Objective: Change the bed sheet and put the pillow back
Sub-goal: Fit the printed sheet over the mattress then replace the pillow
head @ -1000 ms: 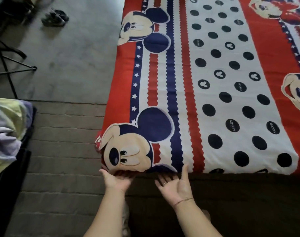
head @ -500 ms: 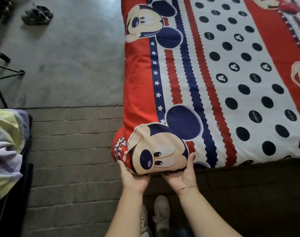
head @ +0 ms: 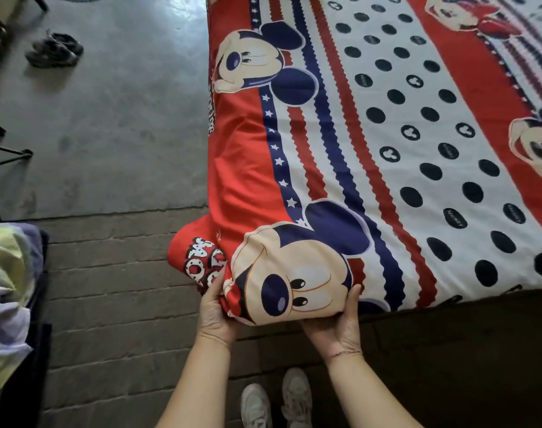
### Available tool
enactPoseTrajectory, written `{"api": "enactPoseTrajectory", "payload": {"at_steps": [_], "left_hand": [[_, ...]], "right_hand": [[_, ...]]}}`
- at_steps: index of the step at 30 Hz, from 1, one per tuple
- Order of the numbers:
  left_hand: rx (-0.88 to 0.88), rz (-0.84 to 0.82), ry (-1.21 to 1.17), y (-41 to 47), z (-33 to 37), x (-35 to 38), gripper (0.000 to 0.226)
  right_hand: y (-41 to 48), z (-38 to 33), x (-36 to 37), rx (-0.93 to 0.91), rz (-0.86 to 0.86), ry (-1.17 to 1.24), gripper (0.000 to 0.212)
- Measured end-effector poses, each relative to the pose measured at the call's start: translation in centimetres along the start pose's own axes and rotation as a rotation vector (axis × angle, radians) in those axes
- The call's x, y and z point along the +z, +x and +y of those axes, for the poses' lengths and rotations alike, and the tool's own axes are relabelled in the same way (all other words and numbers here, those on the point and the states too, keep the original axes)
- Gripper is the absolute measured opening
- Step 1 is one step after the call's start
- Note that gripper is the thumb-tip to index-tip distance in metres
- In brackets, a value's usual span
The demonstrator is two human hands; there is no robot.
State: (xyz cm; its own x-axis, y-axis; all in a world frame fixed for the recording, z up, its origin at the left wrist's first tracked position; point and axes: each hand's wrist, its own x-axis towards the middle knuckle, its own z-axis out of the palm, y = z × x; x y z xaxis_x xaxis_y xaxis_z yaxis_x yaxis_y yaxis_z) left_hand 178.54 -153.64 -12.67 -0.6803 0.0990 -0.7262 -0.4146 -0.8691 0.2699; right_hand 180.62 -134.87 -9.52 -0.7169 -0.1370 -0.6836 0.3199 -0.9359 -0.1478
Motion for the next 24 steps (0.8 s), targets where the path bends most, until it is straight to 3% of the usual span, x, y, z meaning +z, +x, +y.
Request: {"api": "enactPoseTrajectory", "payload": {"at_steps": [3, 5, 10, 16, 19, 24], "left_hand": [[-0.032, 0.224, 0.021, 0.4, -0.2, -2.0, 0.027], [-0.074, 0.398, 0.045, 0.6, -0.4, -3.8, 0.013], [-0.136, 0.597, 0.116, 0.3, 0.4, -5.1, 0.017], [-0.106, 0.595, 0.245, -2.4, 1.8, -2.2, 0.023], [-0.088, 0.614, 0.298, -4.3, 3.4, -0.6, 0.055], [-0.093, 0.612, 0.301, -8.1, 5.6, 4.0, 0.058]], "right_hand": [[0.6, 0.2, -1.1, 0.074, 0.214, -0.015, 0.064], [1.1, 0.4, -2.0, 0.105, 0.36, -0.062, 0.064], [1.3, 0.1, -2.1, 0.065, 0.547, -0.204, 0.055], [1.1, 0.5, -1.3, 0.13, 0.588, -0.229, 0.067], [-0.4, 0.5, 0.1, 0.189, 0.642, -0.214, 0.074], [-3.5, 1.0, 3.1, 0.311, 0.654, -0.172, 0.094]]}}
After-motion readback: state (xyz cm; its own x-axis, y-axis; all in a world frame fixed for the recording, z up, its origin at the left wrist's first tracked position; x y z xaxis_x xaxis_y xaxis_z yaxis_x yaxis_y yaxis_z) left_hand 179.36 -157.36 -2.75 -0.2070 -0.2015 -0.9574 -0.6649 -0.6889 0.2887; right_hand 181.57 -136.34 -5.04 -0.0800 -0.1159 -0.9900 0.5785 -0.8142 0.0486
